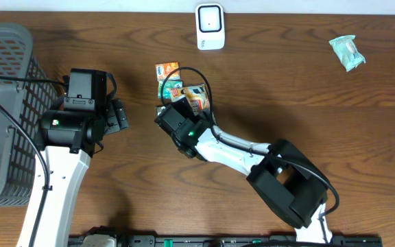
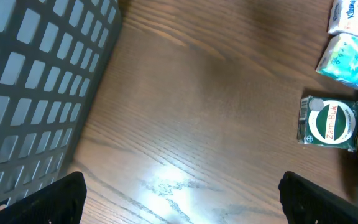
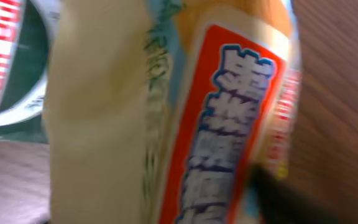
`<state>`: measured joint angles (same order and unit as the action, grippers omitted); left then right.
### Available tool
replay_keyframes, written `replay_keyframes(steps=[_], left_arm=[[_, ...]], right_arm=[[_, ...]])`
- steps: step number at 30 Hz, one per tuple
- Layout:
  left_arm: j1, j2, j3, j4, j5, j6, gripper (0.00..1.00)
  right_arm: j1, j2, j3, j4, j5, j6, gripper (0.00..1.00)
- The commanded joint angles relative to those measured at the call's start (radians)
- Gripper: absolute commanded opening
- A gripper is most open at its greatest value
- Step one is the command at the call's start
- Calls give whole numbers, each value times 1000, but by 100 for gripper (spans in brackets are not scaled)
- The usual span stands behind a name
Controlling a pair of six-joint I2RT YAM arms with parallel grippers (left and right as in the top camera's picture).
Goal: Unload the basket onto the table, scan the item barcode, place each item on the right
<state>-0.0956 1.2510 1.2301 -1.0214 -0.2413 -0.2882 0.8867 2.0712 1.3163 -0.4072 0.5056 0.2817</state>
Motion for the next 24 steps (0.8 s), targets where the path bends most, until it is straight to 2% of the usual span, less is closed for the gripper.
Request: replay_keyframes(steps=[1,3,5,9,12,15,20,24], left_arm=[[-2,3,16,-3,-3,-5,98],[-2,3,16,-3,-3,-5,98],[-2,3,16,-3,-3,-5,98],[-2,3,16,-3,-3,-5,98],[-2,3,16,-3,-3,-5,98],[-2,3,16,-3,-3,-5,98],[-2,3,16,-3,-3,-5,98],[-2,3,16,-3,-3,-5,98]], right_arm=[[-14,32,8,-14,-9,-3,22],[-17,16,13,-21,-28,-2,7],[-26,-15,24,-39,-60,-2,1],[-80,-124,58,-98,-190,-1,1],[-191,-232,62,-126,-430,2,1],[-316,-277,62,-137,-778,1,1],[-489,-247,52,-138,-1228,1,1],[-572,-179,20,-116,-1410,2,1]])
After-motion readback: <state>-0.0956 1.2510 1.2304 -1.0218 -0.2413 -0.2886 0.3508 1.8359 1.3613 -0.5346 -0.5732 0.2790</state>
